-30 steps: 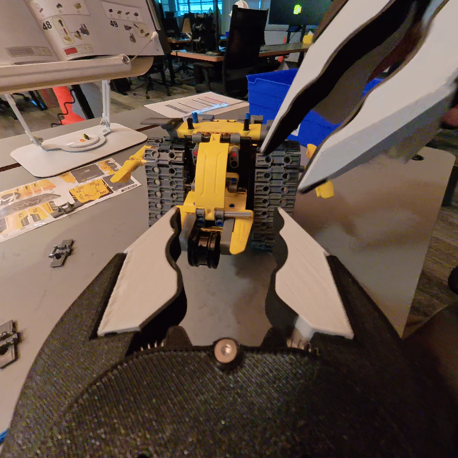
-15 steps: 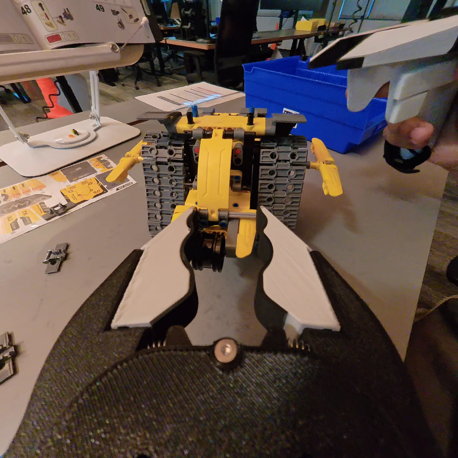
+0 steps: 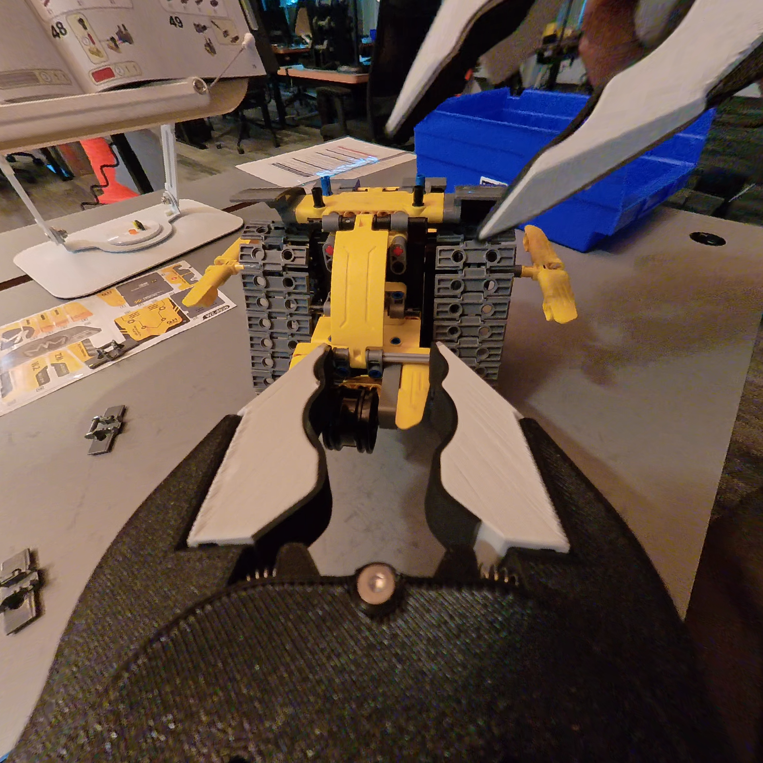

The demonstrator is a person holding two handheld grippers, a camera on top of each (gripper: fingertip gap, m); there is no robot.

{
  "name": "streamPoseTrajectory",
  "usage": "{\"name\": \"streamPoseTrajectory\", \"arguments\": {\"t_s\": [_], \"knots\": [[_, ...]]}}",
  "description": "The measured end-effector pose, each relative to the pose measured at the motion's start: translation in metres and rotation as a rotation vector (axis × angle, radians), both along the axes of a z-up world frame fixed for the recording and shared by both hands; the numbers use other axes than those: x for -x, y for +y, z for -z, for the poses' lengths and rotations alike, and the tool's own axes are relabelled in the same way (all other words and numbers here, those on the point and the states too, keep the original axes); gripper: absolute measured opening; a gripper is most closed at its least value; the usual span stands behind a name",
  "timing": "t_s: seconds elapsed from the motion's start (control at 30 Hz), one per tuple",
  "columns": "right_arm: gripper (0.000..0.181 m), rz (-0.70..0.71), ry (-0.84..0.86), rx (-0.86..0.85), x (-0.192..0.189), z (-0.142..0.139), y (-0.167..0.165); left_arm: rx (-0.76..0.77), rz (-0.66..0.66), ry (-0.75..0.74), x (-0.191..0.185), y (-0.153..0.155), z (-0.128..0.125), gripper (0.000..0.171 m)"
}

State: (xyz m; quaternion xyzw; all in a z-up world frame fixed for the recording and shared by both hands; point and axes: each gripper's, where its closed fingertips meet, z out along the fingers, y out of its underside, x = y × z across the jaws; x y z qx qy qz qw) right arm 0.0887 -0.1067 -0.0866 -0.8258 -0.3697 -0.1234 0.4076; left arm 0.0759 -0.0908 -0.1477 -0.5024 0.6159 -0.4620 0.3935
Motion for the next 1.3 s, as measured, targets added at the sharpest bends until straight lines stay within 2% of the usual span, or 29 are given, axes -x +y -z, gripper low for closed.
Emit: {"name": "streamPoseTrajectory", "arguments": {"t_s": [0.13, 0.2, 0.4, 0.43, 0.57, 0.77, 1.3], "knots": [[0.045, -0.202, -0.197, 0.238, 0.011, 0.023, 0.013, -0.005, 0.001, -0.001, 0.000, -0.001, 0.000, 0.045], [0.055, -0.251, -0.281, 0.339, 0.010, 0.033, 0.019, 0.005, 0.006, 0.000, 0.000, -0.001, 0.000, 0.045], [0.065, -0.307, -0.206, 0.651, 0.019, 0.050, 0.021, 0.033, 0.000, 0.003, 0.000, 0.002, 0.000, 0.043], [0.054, -0.311, -0.202, 0.659, 0.019, 0.048, 0.024, 0.039, 0.006, 0.004, 0.000, 0.002, 0.000, 0.043], [0.044, -0.318, -0.170, 0.690, 0.018, 0.037, 0.029, 0.055, 0.012, 0.006, 0.000, 0.002, -0.001, 0.043], [0.026, -0.376, -0.282, 0.694, 0.011, 0.052, 0.035, 0.069, 0.014, 0.012, 0.000, 0.003, 0.000, 0.043], [0.024, -0.436, -0.238, 0.683, 0.010, 0.048, 0.037, 0.053, -0.006, 0.035, -0.002, 0.004, 0.004, 0.045]]}}
